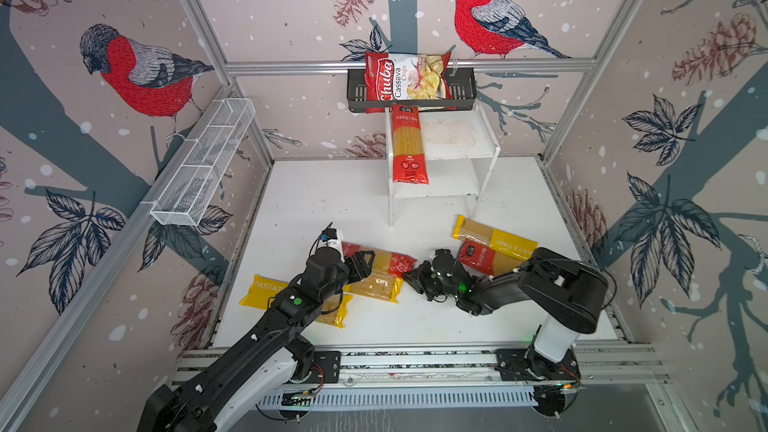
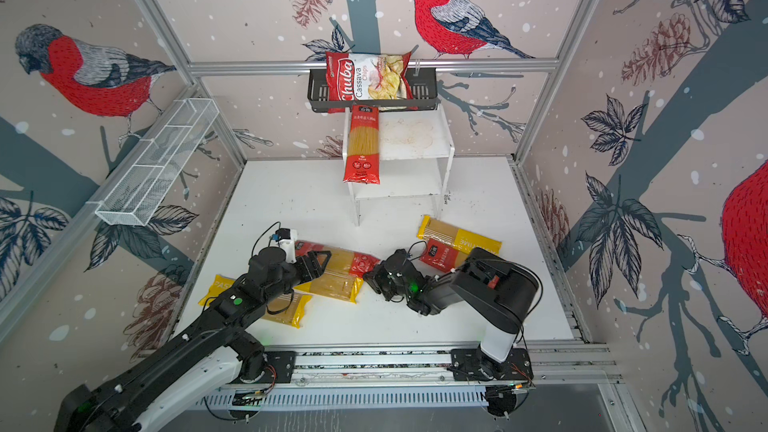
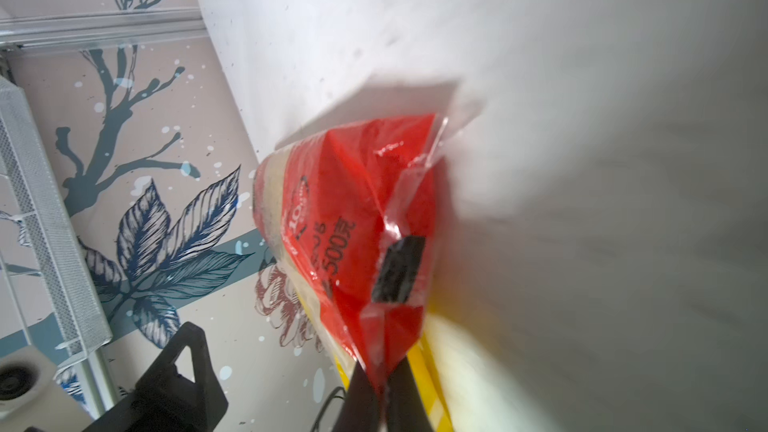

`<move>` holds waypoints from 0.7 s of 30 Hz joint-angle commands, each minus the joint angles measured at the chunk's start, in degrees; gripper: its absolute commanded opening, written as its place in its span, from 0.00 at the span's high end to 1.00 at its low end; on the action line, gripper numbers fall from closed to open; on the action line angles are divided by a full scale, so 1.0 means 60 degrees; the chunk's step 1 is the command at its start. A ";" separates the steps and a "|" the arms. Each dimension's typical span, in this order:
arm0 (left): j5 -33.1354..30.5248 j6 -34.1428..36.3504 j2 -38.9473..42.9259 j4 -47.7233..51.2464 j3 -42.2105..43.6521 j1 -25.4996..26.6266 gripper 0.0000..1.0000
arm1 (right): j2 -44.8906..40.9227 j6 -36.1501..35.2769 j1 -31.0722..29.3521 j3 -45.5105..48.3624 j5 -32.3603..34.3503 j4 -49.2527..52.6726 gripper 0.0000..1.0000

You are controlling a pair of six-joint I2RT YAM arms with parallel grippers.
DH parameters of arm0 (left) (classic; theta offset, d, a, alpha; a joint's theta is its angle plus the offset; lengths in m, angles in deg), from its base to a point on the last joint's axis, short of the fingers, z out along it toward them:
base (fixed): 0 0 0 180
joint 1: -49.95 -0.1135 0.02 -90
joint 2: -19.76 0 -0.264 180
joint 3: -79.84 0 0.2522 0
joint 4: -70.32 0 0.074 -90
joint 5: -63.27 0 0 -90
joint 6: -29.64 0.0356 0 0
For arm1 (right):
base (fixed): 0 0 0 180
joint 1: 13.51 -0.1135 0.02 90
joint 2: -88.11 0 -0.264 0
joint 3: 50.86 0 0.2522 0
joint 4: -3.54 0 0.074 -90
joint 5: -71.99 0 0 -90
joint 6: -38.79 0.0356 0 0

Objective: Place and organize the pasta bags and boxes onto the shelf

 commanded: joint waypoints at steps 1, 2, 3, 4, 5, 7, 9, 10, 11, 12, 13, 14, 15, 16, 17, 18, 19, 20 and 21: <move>-0.0440 -0.0354 -0.0351 -0.1097 0.0168 0.0461 0.26 | -0.0717 -0.0839 -0.0018 0.0264 0.0163 0.0910 0.91; -0.0443 -0.0509 -0.0519 -0.1430 0.0260 0.0639 0.26 | -0.0893 -0.1004 -0.0098 0.0243 0.0248 0.1292 0.91; -0.0484 -0.0615 -0.0687 -0.1652 0.0309 0.0777 0.26 | -0.1009 -0.1129 -0.0172 0.0191 0.0333 0.1565 0.90; -0.0553 -0.0711 -0.0861 -0.1804 0.0329 0.0945 0.26 | -0.1078 -0.1238 -0.0291 0.0094 0.0368 0.1785 0.89; -0.0660 -0.0767 -0.1032 -0.1907 0.0326 0.1095 0.26 | -0.1095 -0.1323 -0.0416 -0.0026 0.0387 0.1891 0.88; -0.0856 -0.0882 -0.1236 -0.1999 0.0361 0.1250 0.26 | -0.1002 -0.1490 -0.0680 -0.0361 0.0377 0.2037 0.86; -0.1034 -0.0961 -0.1232 -0.1960 0.0450 0.1273 0.26 | -0.0820 -0.1728 -0.0962 -0.0766 0.0341 0.2287 0.85; -0.1181 -0.0991 -0.1128 -0.1813 0.0493 0.1273 0.26 | -0.0719 -0.1886 -0.1105 -0.0980 0.0290 0.2363 0.85; -0.1343 -0.1002 -0.0984 -0.1634 0.0541 0.1264 0.26 | -0.0623 -0.2083 -0.1222 -0.1145 0.0133 0.2416 0.84; -0.1482 -0.1038 -0.0852 -0.1458 0.0567 0.1273 0.26 | -0.0586 -0.2223 -0.1275 -0.1291 0.0033 0.2520 0.84; -0.1632 -0.1066 -0.0696 -0.1279 0.0615 0.1267 0.26 | -0.0598 -0.2391 -0.1339 -0.1379 -0.0100 0.2598 0.84; -0.1730 -0.1086 -0.0546 -0.1120 0.0627 0.1259 0.26 | -0.0672 -0.2582 -0.1333 -0.1424 -0.0243 0.2653 0.83; -0.1759 -0.1083 -0.0439 -0.1051 0.0639 0.1259 0.26 | -0.0792 -0.2730 -0.1300 -0.1445 -0.0343 0.2823 0.83; -0.1763 -0.1072 -0.0335 -0.0945 0.0620 0.1259 0.26 | -0.0986 -0.2933 -0.1240 -0.1445 -0.0406 0.3054 0.82; -0.1796 -0.1082 -0.0254 -0.0848 0.0605 0.1266 0.26 | -0.1235 -0.3160 -0.1177 -0.1432 -0.0478 0.3321 0.80; -0.1797 -0.1083 -0.0197 -0.0803 0.0608 0.1259 0.26 | -0.1449 -0.3387 -0.1102 -0.1426 -0.0523 0.3566 0.78; -0.1766 -0.1115 -0.0162 -0.0773 0.0616 0.1259 0.26 | -0.1663 -0.3679 -0.1015 -0.1475 -0.0571 0.3975 0.74; -0.1750 -0.1148 -0.0116 -0.0786 0.0661 0.1266 0.26 | -0.1875 -0.3963 -0.0906 -0.1540 -0.0577 0.4435 0.71; -0.1711 -0.1159 -0.0098 -0.0806 0.0685 0.1273 0.26 | -0.2030 -0.4219 -0.0836 -0.1595 -0.0569 0.4793 0.68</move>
